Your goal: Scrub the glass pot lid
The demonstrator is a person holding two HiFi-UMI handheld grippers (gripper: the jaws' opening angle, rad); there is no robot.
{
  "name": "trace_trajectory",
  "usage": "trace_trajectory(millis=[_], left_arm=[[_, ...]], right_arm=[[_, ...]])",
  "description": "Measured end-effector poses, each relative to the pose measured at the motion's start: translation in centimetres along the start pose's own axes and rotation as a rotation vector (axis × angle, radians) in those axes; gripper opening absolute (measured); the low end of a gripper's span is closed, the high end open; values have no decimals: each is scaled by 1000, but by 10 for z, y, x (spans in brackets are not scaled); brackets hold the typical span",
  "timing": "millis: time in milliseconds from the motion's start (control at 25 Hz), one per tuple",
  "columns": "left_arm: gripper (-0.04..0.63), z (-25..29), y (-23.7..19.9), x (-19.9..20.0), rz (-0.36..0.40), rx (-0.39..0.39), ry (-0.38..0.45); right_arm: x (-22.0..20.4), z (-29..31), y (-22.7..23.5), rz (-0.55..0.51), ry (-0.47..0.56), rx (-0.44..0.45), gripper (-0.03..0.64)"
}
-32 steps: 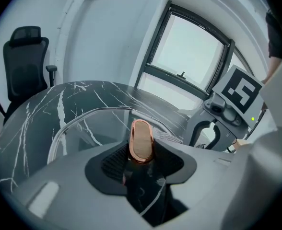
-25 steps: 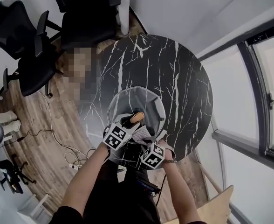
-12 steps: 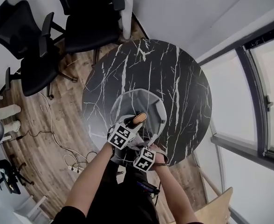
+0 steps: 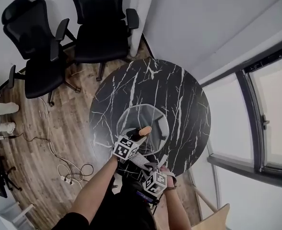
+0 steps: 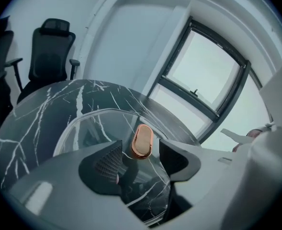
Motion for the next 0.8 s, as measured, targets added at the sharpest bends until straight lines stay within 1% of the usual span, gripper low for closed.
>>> trace_trajectory(millis=[80, 120, 240, 280, 320, 360, 400, 480, 560, 680, 800], left_arm=[[252, -25, -4, 3, -23, 38, 69], [245, -39, -5, 5, -12, 63, 108], [155, -82, -4, 19, 59, 146, 240], [102, -95, -3, 24, 82, 179, 283], [16, -107, -2, 29, 104, 215, 320], [2, -117, 0, 33, 125, 249, 348], [2, -125, 3, 37, 144, 275, 371], [0, -139, 10, 43, 171, 316, 410], [0, -149, 17, 48, 166, 344, 446], [0, -164, 27, 52, 127, 358, 491], [0, -180, 37, 52, 81, 365, 546]], right_arm=[[-8, -25, 8, 75, 68, -38, 75], [-13, -36, 15, 139, 120, -56, 75], [-22, -65, 47, 389, 351, -147, 75], [-23, -73, 61, 480, 431, -190, 75], [-24, -79, 74, 570, 496, -232, 75], [-25, -83, 87, 655, 543, -271, 75], [-26, -83, 99, 730, 570, -303, 75], [-30, -76, 118, 831, 563, -344, 75], [-34, -60, 132, 874, 509, -362, 75], [-35, -31, 146, 885, 421, -354, 75], [-32, -8, 158, 873, 364, -333, 75]])
Point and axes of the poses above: the fingertips, and each gripper's own axes: z forward along the fingers, y to its right, x out of its top, the point moved 8 cm from there along -z, backward along the fingers, and after that the axes turned 8 degrees about z, right-handed, at the moved point
